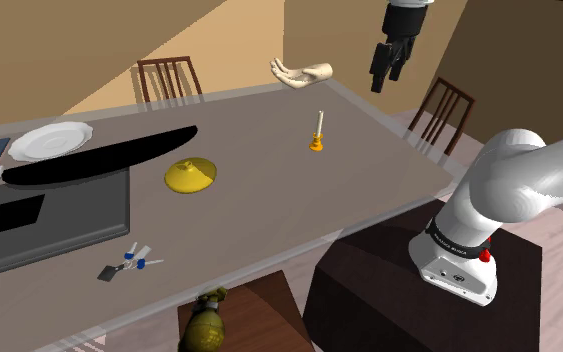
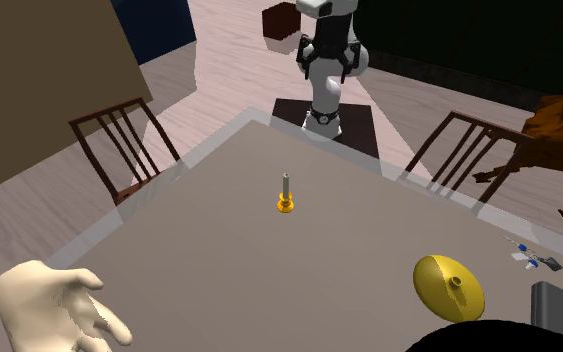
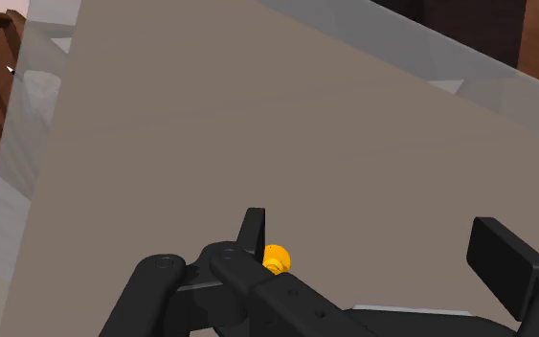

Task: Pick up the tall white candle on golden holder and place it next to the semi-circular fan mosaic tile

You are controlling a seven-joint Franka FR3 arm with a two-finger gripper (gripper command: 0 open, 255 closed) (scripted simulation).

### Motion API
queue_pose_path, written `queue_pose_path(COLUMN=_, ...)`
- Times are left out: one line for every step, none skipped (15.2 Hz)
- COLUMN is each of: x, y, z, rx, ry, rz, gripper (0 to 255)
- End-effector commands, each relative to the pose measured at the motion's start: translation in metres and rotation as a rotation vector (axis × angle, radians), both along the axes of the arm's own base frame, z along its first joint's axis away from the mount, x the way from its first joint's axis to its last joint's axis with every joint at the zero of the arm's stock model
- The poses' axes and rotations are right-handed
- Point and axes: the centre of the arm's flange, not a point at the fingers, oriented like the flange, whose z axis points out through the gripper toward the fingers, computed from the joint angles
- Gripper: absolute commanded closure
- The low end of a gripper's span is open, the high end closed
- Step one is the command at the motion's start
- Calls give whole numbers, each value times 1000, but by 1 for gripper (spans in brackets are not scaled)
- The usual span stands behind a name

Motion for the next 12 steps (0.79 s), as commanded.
queue_pose_path(x=0, y=0, z=0, rx=0, ry=0, rz=0, gripper=0)
queue_pose_path(x=3, y=-3, z=-11, rx=1, ry=-20, rz=-4, gripper=0)
queue_pose_path(x=5, y=-7, z=-23, rx=3, ry=-40, rz=-9, gripper=0)
queue_pose_path(x=8, y=-10, z=-34, rx=4, ry=-60, rz=-13, gripper=0)
queue_pose_path(x=12, y=-13, z=-45, rx=6, ry=-80, rz=-17, gripper=0)
queue_pose_path(x=15, y=-17, z=-57, rx=7, ry=-100, rz=-21, gripper=0)
queue_pose_path(x=19, y=-20, z=-68, rx=9, ry=-120, rz=-26, gripper=0)
queue_pose_path(x=22, y=-24, z=-79, rx=10, ry=-141, rz=-30, gripper=0)
queue_pose_path(x=26, y=-27, z=-90, rx=11, ry=-161, rz=-34, gripper=0)
queue_pose_path(x=31, y=-30, z=-101, rx=13, ry=-181, rz=-39, gripper=0)
queue_pose_path(x=35, y=-34, z=-112, rx=14, ry=-201, rz=-43, gripper=0)
queue_pose_path(x=40, y=-37, z=-122, rx=16, ry=-221, rz=-47, gripper=0)
